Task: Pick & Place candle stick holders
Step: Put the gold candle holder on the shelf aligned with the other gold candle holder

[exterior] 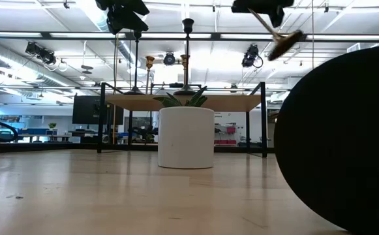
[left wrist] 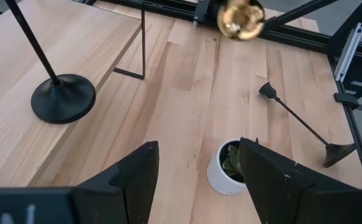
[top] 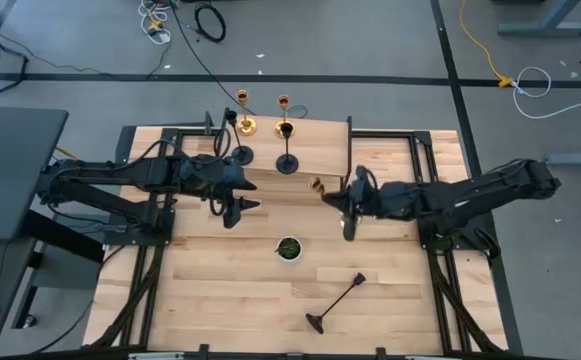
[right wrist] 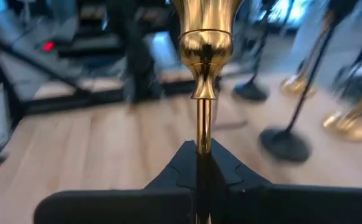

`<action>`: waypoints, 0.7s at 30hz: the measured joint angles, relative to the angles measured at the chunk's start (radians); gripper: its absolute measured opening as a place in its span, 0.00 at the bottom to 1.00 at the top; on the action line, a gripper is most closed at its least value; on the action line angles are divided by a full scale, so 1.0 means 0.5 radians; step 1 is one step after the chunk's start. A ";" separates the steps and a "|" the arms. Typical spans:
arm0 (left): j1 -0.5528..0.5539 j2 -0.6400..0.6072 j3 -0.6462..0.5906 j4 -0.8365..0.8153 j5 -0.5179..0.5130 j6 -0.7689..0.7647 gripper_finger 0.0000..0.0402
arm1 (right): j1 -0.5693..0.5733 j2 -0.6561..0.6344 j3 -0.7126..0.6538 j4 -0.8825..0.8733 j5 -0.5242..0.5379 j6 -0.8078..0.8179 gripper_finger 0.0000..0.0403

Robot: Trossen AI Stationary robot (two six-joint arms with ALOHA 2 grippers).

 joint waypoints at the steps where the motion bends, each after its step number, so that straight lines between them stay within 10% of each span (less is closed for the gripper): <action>1: 0.000 0.000 0.000 0.000 0.000 -0.001 0.55 | -0.028 0.000 0.000 0.060 0.017 -0.046 0.01; 21: 0.000 0.000 0.000 -0.012 0.000 0.000 0.55 | -0.851 0.029 -0.515 1.775 -0.384 -0.360 0.01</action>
